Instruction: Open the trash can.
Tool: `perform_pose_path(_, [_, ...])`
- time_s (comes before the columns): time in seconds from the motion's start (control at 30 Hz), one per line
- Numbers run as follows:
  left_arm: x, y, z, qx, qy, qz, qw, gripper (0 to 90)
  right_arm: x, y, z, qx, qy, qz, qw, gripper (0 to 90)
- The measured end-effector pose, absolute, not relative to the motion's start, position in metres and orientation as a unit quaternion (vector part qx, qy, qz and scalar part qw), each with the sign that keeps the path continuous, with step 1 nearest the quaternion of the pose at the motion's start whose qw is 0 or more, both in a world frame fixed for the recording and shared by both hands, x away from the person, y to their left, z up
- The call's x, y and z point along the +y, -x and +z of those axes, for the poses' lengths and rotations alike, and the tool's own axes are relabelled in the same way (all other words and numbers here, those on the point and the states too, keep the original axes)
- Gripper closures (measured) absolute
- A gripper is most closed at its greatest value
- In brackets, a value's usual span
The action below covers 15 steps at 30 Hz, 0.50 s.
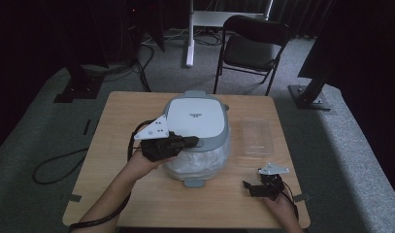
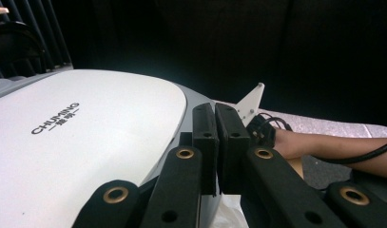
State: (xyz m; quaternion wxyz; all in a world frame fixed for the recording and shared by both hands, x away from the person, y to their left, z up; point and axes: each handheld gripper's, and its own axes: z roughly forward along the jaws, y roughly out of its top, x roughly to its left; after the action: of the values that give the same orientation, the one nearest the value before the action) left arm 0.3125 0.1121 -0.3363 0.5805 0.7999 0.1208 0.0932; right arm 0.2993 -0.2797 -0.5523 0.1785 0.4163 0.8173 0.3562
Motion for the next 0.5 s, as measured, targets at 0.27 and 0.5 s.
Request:
perform_pose_path(0.27, [0.1034,-0.3137,-0.3385,0.128,-0.817,0.098,0.554,90.0,-0.2798,-0.2993,-0.5523,0.817,-0.416,0.356,0.179,13.7])
perform_pose_path(0.5, [0.1030,-0.3141,-0.3379,0.136,-0.817,0.093,0.553,90.0,-0.2798,-0.2993,-0.5523,0.817,-0.416,0.356,0.178,13.7])
